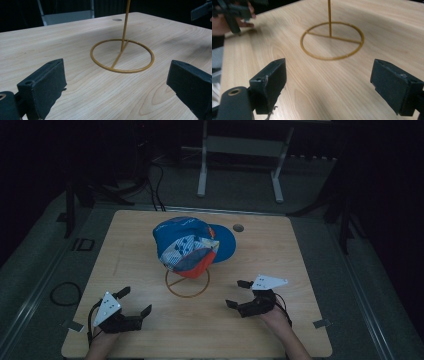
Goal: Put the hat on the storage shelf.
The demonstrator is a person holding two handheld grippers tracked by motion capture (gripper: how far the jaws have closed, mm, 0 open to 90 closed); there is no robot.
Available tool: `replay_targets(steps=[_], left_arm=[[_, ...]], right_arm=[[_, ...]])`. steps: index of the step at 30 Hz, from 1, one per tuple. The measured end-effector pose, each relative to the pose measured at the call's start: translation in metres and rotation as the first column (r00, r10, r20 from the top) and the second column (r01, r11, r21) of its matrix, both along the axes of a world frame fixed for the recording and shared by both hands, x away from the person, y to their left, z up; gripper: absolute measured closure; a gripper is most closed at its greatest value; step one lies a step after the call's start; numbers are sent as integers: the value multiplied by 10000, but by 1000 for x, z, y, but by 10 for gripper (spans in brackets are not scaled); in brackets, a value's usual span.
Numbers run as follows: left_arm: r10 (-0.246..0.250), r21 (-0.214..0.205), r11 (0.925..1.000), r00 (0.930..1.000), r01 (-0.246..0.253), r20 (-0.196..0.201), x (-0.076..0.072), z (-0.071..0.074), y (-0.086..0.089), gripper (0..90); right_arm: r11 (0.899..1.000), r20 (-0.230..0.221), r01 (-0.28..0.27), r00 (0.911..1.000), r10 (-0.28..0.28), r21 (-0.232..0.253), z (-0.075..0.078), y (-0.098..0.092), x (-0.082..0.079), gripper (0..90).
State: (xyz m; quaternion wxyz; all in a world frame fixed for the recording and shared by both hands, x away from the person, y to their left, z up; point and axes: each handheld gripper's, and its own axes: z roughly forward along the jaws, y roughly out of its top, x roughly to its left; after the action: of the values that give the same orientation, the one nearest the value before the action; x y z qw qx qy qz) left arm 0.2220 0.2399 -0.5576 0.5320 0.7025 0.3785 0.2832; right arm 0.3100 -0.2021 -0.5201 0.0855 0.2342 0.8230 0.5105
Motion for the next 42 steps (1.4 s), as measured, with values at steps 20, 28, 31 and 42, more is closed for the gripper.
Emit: replay_targets(steps=[20,28,31,42], left_arm=[[-48,-62,10000,9999,47,-156,1,-3,1,26],[-52,-78,10000,9999,51,-92,0,-3,2,26],[-35,-106,9999,10000,34,-87,0,-3,2,26],[72,-129,9999,10000,-73,-69,-1,-2,4,26]], right_arm=[[9956,197,211,9996,-194,-912,-40,-34,-4,133],[9955,227,549,9983,-533,-779,-42,-46,-3,134],[9935,304,530,9983,-502,-1004,-44,-48,-2,134],[9925,526,836,9955,-792,-890,-43,-65,2,136]])
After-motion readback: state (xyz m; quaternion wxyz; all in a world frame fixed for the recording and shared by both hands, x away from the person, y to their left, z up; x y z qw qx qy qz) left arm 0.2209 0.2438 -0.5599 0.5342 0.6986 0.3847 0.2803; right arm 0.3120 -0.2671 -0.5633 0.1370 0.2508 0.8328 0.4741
